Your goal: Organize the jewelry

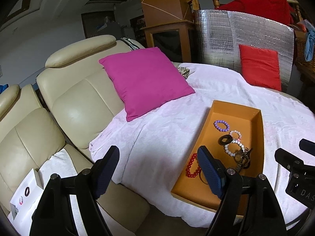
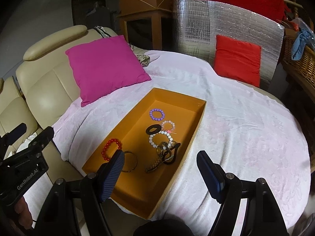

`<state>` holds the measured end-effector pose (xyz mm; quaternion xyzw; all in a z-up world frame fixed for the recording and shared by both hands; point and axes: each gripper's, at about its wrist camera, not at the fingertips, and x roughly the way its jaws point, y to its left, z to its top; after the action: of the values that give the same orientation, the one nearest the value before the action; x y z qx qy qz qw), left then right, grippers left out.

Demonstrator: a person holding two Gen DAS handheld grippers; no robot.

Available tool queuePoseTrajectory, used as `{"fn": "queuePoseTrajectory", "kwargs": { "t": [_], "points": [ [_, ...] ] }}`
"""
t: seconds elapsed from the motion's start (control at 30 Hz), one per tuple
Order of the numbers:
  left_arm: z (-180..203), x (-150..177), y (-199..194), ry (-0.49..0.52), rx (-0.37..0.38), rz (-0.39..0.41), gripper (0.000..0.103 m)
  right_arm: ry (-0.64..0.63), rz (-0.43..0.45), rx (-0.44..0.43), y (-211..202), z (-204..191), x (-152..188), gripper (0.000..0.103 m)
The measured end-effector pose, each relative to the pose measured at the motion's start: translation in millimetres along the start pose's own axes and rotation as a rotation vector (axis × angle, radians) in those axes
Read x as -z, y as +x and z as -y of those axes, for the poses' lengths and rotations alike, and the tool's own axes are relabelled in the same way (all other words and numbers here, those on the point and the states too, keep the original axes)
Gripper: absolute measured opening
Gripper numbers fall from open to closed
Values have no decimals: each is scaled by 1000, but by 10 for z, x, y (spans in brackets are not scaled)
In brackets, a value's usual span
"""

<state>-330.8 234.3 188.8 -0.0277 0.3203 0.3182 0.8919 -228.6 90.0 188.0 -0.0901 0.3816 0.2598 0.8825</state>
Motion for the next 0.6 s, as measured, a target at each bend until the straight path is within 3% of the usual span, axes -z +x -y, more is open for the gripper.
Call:
{"fn": "queuePoseTrajectory", "kwargs": {
  "t": [0.6],
  "points": [
    [170,1,-112,16,-37,-4,82,24,3,-42,54,209,-9,79]
  ]
}}
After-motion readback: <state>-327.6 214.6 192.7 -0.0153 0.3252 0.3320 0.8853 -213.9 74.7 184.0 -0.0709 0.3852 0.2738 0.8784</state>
